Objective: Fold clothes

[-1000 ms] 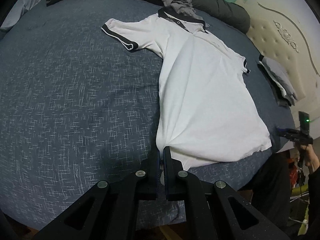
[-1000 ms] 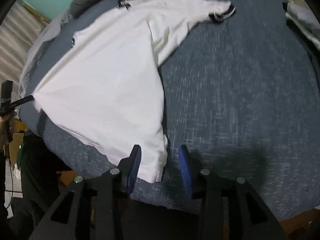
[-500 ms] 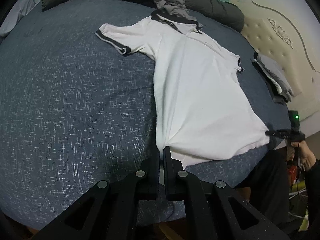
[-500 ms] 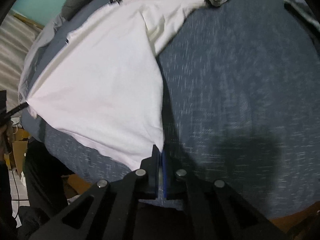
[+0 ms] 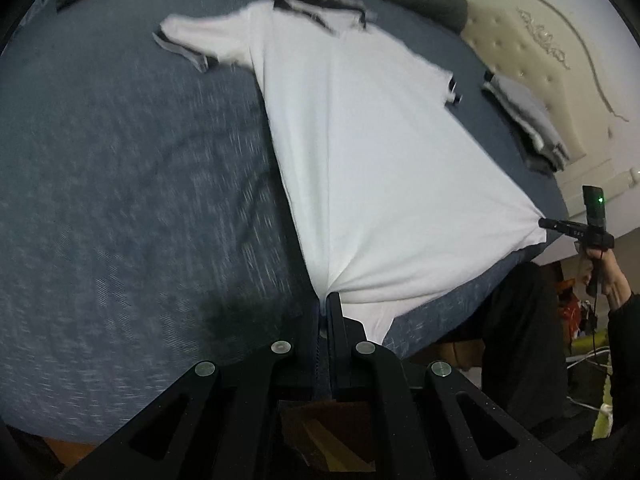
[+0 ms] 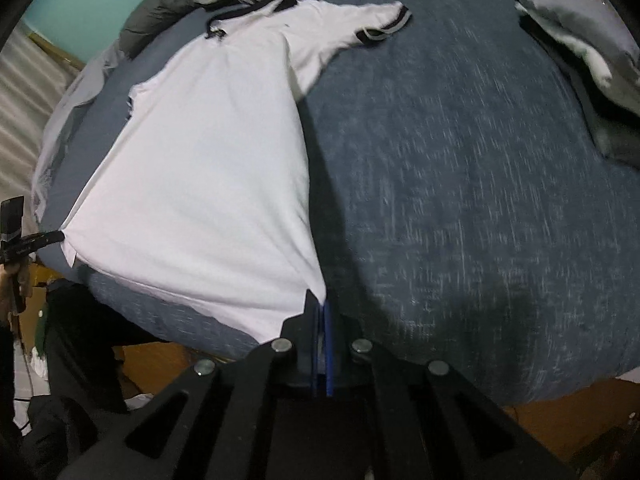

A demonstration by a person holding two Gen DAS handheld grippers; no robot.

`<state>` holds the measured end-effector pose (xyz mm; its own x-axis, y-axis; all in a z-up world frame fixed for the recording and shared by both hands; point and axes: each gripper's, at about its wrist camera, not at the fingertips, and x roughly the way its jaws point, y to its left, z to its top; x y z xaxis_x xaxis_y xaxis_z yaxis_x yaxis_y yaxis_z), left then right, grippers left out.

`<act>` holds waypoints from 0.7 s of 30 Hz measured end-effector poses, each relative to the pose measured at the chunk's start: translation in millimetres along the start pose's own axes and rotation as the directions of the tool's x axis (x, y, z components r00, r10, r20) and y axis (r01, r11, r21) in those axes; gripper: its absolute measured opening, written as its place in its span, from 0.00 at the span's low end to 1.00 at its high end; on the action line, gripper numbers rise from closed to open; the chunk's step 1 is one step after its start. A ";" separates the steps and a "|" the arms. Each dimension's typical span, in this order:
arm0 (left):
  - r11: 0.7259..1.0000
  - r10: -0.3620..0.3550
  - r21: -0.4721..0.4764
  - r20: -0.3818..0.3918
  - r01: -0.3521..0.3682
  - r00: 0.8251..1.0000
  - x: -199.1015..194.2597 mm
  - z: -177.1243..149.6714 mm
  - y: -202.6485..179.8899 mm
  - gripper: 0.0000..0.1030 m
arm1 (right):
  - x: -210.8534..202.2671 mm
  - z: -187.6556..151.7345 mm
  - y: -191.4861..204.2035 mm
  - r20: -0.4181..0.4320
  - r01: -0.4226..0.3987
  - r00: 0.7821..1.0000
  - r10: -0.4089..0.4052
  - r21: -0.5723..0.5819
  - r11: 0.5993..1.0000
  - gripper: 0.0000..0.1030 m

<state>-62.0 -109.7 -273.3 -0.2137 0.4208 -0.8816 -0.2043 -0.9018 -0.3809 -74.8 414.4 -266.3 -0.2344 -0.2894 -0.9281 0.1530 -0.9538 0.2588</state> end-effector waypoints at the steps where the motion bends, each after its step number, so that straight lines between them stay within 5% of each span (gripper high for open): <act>1: 1.000 -0.001 -0.005 -0.010 0.001 1.000 7.0 -0.5 0.6 0.03 | 1.4 -0.9 -2.4 0.001 0.004 1.000 -0.004 0.007 1.000 0.02; 9: 0.998 -0.042 -0.047 -0.062 0.039 0.997 44.3 -5.7 4.6 0.08 | 4.6 1.4 -7.4 0.022 0.016 1.000 -0.017 0.026 1.000 0.02; 13: 0.995 -0.081 -0.059 -0.063 0.077 0.995 42.2 -12.8 1.8 0.37 | 5.7 6.1 -9.5 0.029 0.009 1.000 -0.010 0.033 0.999 0.02; 21: 0.996 -0.075 -0.052 -0.062 0.072 0.995 54.0 -19.0 -6.4 0.37 | 2.0 7.9 -6.4 0.031 0.011 0.999 -0.012 0.032 0.999 0.02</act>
